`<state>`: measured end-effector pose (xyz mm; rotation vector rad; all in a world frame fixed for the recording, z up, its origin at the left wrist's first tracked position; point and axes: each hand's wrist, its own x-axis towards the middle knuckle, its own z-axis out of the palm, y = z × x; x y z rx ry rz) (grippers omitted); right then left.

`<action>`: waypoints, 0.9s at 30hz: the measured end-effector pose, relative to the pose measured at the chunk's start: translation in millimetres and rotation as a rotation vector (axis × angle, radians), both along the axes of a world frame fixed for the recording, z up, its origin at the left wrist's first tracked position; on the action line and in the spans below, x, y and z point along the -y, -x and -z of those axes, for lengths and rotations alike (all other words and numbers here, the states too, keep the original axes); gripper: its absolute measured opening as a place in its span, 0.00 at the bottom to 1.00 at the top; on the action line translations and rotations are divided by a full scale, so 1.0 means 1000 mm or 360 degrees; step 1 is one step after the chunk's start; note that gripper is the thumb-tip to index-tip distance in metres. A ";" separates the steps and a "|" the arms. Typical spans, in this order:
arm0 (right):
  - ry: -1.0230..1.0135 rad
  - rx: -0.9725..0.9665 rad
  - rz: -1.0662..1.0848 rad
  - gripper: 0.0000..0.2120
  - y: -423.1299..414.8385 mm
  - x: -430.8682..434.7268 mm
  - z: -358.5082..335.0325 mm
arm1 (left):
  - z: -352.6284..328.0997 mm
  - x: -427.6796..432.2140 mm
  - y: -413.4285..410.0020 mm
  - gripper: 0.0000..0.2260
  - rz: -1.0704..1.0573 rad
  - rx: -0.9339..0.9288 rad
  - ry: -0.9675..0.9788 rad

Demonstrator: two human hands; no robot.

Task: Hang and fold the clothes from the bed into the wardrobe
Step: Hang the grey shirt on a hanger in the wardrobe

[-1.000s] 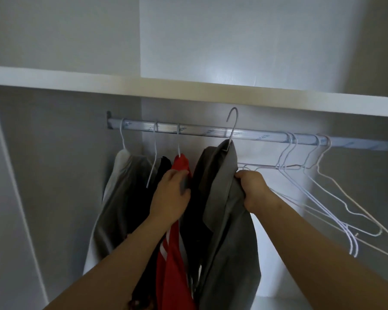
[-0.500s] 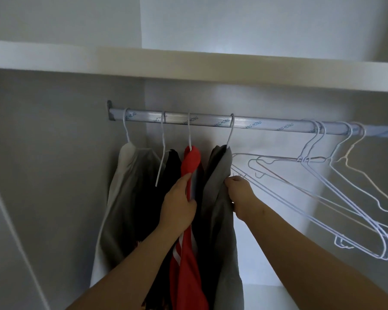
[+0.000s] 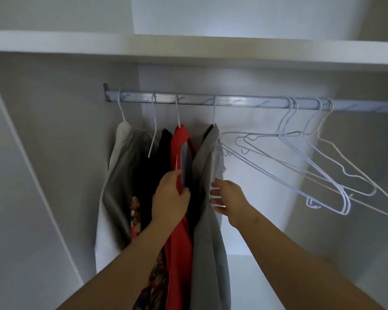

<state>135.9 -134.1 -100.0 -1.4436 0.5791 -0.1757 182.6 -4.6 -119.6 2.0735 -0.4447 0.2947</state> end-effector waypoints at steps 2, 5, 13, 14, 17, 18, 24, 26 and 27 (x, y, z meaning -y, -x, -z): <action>-0.0017 -0.0010 0.0015 0.04 0.031 -0.004 0.005 | 0.000 -0.001 0.032 0.18 -0.0088 0.0109 0.0075; -0.0051 -0.0056 0.0044 0.02 0.084 -0.009 0.017 | 0.005 -0.002 0.090 0.14 -0.0030 0.0031 0.0195; -0.0274 -0.0387 0.0237 0.08 0.242 -0.021 0.090 | 0.075 0.007 0.232 0.07 0.0263 -0.0895 0.0170; -0.0316 -0.0427 0.0287 0.08 0.263 -0.023 0.099 | 0.084 0.009 0.249 0.06 0.0284 -0.0999 0.0166; -0.0418 -0.0534 0.0479 0.06 0.330 -0.030 0.128 | 0.104 0.012 0.299 0.07 0.0400 -0.1241 0.0075; -0.0444 -0.0553 0.0548 0.05 0.351 -0.034 0.137 | 0.110 0.012 0.315 0.08 0.0468 -0.1301 0.0039; -0.0664 -0.0591 0.1035 0.05 0.467 -0.081 0.184 | 0.141 -0.006 0.412 0.07 0.0915 -0.1564 -0.0235; -0.0721 -0.0597 0.1197 0.05 0.505 -0.103 0.196 | 0.154 -0.019 0.446 0.07 0.1054 -0.1620 -0.0345; -0.0750 -0.0602 0.1280 0.05 0.525 -0.115 0.202 | 0.160 -0.025 0.463 0.07 0.1112 -0.1643 -0.0406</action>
